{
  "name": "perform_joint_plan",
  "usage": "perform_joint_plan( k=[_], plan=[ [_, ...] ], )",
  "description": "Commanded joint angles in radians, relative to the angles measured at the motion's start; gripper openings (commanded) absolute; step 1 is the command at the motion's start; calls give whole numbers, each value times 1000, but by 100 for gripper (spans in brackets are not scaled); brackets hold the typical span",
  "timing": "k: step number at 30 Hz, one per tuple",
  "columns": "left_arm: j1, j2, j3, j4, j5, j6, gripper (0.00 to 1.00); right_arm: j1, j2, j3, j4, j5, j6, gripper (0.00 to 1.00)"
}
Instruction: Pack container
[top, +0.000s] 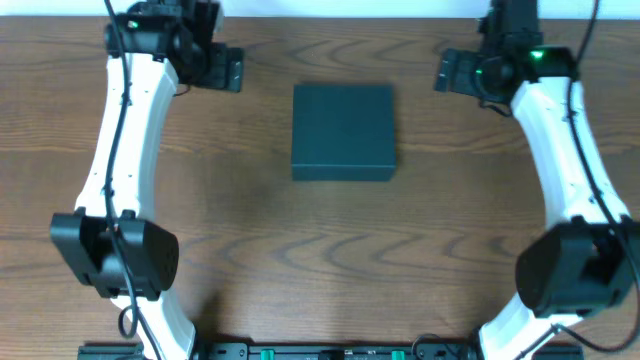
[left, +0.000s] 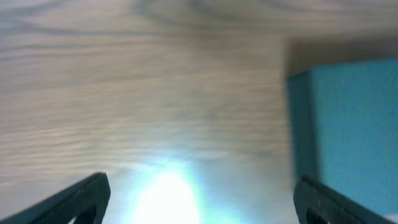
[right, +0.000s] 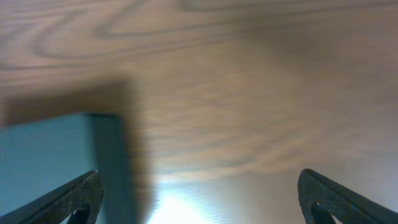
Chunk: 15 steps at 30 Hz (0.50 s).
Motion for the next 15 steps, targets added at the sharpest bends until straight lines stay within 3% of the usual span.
perform_joint_plan(
  k=[1, 4, 11, 15],
  plan=[
    [9, -66, 82, -159, -232, 56, 95, -53, -121, 23, -91, 190, -77, 97],
    [27, -206, 86, -270, -66, 72, 95, -89, -263, 23, -226, 147, -91, 97],
    [31, -550, 85, -428, -90, 14, 95, -55, -645, 23, -388, 140, -97, 99],
    [31, -848, 24, -435, -87, -105, 95, -34, -935, -23, -433, 134, -57, 99]
  ],
)
